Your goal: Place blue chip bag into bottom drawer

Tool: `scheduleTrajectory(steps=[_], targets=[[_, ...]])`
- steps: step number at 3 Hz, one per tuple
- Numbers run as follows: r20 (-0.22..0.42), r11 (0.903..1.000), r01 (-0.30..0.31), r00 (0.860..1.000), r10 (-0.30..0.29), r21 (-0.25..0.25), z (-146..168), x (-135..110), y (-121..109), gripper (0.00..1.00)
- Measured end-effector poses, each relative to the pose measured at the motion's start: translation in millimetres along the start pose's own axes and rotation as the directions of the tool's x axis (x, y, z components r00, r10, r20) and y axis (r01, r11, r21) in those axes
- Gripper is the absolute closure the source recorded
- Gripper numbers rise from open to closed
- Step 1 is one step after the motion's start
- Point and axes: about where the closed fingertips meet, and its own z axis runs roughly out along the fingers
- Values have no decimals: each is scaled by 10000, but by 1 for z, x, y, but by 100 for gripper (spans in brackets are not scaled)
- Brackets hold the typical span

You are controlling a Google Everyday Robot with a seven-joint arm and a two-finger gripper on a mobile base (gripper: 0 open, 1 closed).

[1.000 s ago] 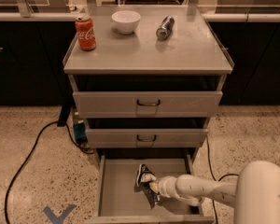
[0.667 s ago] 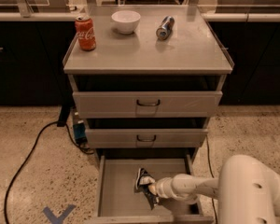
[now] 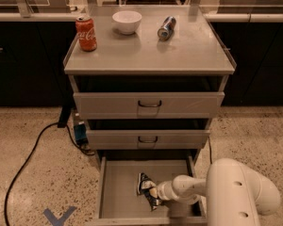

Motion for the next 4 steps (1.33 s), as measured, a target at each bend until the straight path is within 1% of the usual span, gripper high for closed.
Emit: scheduleTrajectory(steps=[1, 2, 4], targets=[[22, 10000, -8, 10000, 8, 11, 1, -1, -1, 100], [22, 10000, -8, 10000, 8, 10, 1, -1, -1, 81], [22, 10000, -8, 10000, 8, 9, 1, -1, -1, 35]])
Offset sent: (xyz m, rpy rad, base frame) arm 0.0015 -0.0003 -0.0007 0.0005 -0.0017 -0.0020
